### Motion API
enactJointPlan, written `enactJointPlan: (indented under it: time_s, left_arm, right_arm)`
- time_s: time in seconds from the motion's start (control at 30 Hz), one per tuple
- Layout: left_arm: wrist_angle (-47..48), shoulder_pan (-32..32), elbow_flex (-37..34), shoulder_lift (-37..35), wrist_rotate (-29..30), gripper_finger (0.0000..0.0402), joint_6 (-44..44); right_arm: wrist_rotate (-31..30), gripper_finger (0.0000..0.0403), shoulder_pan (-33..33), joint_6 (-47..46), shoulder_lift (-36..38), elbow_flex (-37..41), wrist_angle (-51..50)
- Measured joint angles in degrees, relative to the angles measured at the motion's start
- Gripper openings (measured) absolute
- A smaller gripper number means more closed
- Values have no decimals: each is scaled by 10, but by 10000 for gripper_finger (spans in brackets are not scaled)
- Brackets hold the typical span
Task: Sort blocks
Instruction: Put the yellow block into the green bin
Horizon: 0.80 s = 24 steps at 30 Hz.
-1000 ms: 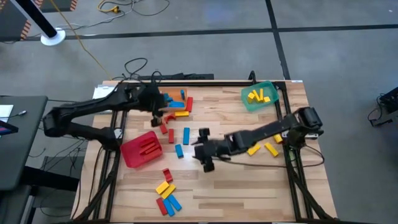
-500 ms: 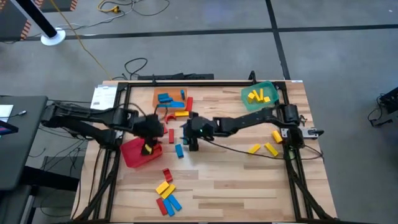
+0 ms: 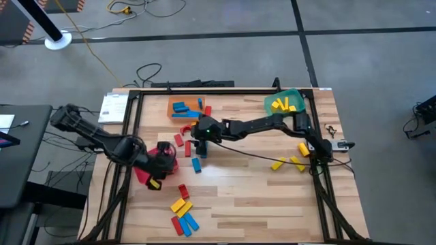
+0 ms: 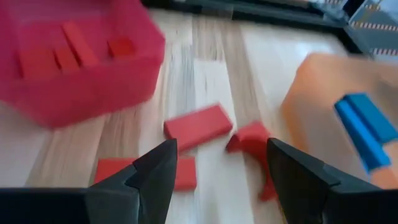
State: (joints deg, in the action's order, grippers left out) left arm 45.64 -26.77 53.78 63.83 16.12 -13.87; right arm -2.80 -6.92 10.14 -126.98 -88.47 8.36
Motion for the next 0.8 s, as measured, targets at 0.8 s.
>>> enactJointPlan:
  time_s: [0.8]
  left_arm:
    - [-134, -119, -98, 0, 38, 138, -62]
  right_arm:
    - [-37, 218, 146, -39, 111, -41, -643]
